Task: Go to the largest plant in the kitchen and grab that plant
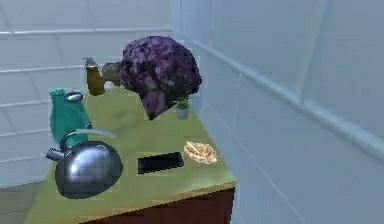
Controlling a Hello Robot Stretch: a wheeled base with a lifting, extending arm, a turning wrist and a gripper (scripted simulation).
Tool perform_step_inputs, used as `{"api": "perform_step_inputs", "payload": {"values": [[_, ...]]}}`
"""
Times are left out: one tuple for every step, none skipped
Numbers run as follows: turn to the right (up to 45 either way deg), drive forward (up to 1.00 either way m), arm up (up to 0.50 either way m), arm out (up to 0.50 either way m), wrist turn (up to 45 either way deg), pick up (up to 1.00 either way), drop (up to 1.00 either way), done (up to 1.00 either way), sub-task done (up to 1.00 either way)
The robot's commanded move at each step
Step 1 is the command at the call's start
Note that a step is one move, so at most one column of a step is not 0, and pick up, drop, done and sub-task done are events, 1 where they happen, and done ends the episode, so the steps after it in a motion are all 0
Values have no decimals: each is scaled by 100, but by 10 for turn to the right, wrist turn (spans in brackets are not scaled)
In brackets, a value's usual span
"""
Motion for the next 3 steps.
{"api": "perform_step_inputs", "payload": {"values": [[-450,0,0,0,0,0,0,0,0],[-450,0,0,0,0,0,0,0,0],[-210,0,0,0,0,0,0,0,0]]}}
